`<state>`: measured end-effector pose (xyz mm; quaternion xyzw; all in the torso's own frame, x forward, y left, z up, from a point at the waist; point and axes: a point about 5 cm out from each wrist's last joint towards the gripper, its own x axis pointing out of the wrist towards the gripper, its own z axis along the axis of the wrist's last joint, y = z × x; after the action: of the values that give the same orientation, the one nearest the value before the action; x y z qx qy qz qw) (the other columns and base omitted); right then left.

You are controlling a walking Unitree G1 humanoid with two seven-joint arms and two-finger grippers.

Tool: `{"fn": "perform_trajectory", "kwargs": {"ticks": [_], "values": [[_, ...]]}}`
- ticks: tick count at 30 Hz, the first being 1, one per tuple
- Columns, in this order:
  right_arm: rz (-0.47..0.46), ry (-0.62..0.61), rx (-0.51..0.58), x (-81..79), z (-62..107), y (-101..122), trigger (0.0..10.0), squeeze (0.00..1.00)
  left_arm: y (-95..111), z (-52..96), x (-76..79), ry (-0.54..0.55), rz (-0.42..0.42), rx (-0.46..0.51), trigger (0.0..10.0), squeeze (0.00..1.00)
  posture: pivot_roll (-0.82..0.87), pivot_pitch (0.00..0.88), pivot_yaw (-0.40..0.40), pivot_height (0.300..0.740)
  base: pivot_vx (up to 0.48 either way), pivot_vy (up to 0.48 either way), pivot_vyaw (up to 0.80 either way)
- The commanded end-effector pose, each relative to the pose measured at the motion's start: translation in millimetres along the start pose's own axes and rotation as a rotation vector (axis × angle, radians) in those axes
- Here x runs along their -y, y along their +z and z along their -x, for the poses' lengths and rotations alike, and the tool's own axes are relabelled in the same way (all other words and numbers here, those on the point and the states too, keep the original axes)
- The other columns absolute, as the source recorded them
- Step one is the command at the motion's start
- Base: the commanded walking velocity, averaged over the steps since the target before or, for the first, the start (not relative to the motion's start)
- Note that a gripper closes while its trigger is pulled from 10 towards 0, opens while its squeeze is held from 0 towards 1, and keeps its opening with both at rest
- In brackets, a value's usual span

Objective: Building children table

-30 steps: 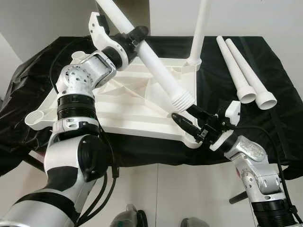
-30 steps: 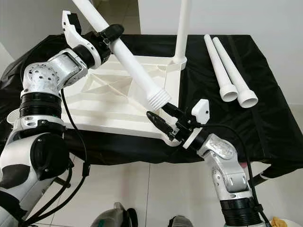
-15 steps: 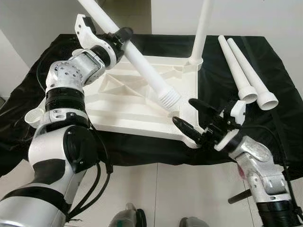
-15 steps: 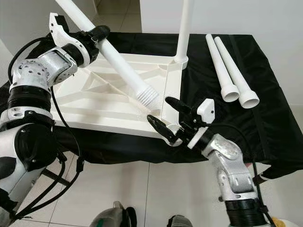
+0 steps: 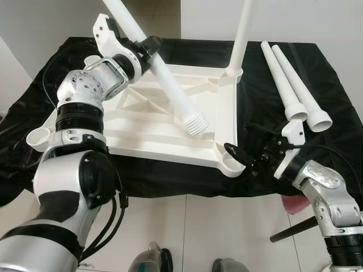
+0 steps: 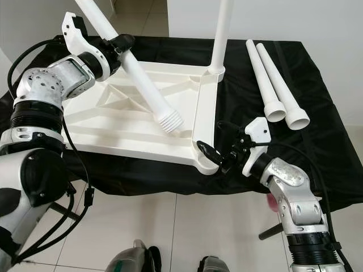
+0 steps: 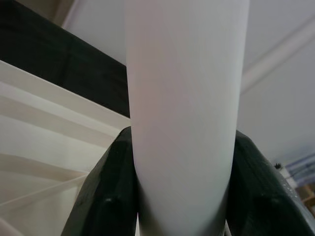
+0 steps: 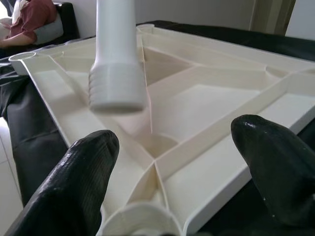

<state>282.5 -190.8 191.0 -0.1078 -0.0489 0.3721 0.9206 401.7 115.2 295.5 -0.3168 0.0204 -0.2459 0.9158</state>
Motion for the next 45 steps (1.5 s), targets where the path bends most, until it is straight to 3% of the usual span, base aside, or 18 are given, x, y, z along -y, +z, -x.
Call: {"fn": "perform_trajectory", "kwargs": {"ticks": [1,3,7,9,11,14,19,21,24,32,45], "values": [[0.008,0.000,-0.022,1.8,-1.1,-0.4,10.0,0.00,0.2,1.1,11.3,-0.139,-0.054,0.001,10.0,0.00,-0.03,0.058,0.054,0.740,0.000,0.000,0.00],[0.018,-0.066,-0.050,15.3,-8.7,1.1,10.0,0.00,-12.2,0.6,20.9,-0.174,-0.104,-0.035,10.0,0.00,-0.03,0.052,0.046,0.740,0.000,0.000,0.00],[0.020,-0.085,-0.060,19.7,-11.9,1.6,10.0,0.00,-17.1,0.7,23.8,-0.183,-0.123,-0.047,10.0,0.00,-0.03,0.051,0.046,0.740,0.000,0.000,0.00],[0.024,-0.103,-0.053,25.2,-23.0,8.7,10.0,0.00,-26.5,3.5,37.6,-0.237,-0.204,-0.065,10.0,0.00,-0.02,0.041,0.039,0.740,0.000,0.000,0.00],[0.024,-0.103,-0.053,25.2,-23.0,8.7,10.0,0.00,-26.5,3.5,37.6,-0.237,-0.204,-0.065,10.0,0.00,-0.02,0.041,0.039,0.740,0.000,0.000,0.00],[-0.011,-0.072,-0.026,24.3,-35.4,18.1,10.0,0.00,-31.1,6.1,55.8,-0.303,-0.304,-0.058,10.0,0.00,-0.01,0.031,0.027,0.740,0.000,0.000,0.00],[-0.050,-0.046,-0.015,21.9,-41.7,22.1,10.0,0.00,-34.0,6.8,64.6,-0.333,-0.345,-0.055,10.0,0.00,-0.01,0.027,0.024,0.740,0.000,0.000,0.00],[-0.128,0.023,0.001,15.5,-52.6,29.7,10.0,0.00,-40.8,8.3,79.0,-0.376,-0.419,-0.047,10.0,0.00,0.00,0.019,0.015,0.740,0.000,0.000,0.00],[-0.174,0.066,-0.015,12.6,-59.2,32.7,10.0,0.00,-45.8,10.6,88.0,-0.405,-0.473,-0.036,10.0,0.00,0.00,0.014,0.010,0.740,0.000,0.000,0.00],[-0.167,0.121,-0.027,8.3,-69.0,31.8,10.0,0.00,-52.4,13.5,100.0,-0.437,-0.530,-0.024,10.0,0.00,0.01,0.012,0.005,0.740,0.000,0.000,0.00],[-0.191,0.153,-0.045,-1.4,-79.7,25.6,10.0,0.00,-59.5,16.2,112.0,-0.469,-0.538,-0.026,10.0,0.00,0.01,0.021,0.014,0.740,0.000,0.000,0.00]]}}
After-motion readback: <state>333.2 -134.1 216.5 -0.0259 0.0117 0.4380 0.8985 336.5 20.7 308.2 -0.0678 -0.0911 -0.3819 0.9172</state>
